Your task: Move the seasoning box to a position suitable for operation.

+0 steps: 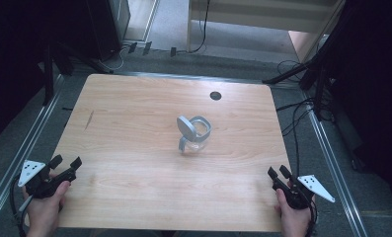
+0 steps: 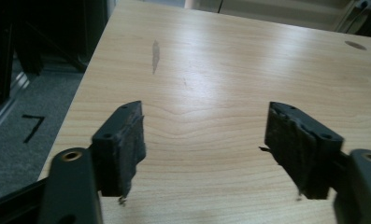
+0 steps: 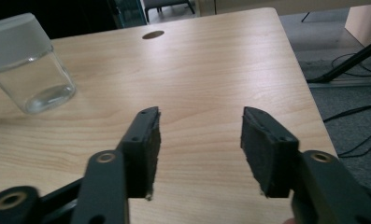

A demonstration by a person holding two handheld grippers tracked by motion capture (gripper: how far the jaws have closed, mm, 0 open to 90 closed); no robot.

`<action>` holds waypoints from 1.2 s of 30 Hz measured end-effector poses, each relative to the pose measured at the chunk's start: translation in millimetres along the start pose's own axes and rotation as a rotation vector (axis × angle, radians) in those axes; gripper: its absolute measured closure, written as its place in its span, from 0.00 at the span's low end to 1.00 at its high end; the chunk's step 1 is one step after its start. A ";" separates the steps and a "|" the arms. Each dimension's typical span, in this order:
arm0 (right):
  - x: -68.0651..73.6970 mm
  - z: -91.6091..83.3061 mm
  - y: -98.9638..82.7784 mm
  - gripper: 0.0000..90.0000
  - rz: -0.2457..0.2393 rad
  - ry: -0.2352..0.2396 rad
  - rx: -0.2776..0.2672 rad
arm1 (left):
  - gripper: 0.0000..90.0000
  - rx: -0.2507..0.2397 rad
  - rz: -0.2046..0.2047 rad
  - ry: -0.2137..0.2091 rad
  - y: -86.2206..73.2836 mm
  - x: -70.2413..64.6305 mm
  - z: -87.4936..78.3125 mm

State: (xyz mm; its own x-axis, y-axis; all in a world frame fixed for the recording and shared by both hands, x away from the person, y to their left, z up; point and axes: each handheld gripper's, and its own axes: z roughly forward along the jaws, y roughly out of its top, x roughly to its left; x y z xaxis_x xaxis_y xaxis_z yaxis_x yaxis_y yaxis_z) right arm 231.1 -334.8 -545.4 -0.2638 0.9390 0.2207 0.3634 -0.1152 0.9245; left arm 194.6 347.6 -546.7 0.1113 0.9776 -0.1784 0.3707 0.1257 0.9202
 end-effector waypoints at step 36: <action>120.7 173.0 70.0 1.00 -0.097 0.322 0.126 | 1.00 0.205 0.165 -0.599 28.6 -241.9 108.0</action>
State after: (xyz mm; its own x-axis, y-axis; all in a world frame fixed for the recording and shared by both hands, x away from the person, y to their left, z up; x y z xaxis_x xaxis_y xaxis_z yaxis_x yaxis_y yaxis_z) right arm 379.3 -173.4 -507.9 -0.5635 0.7908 0.2389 0.4247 0.0293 0.9049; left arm 277.8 96.5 -514.9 0.6547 0.7105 -0.2580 0.4661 -0.1108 0.8778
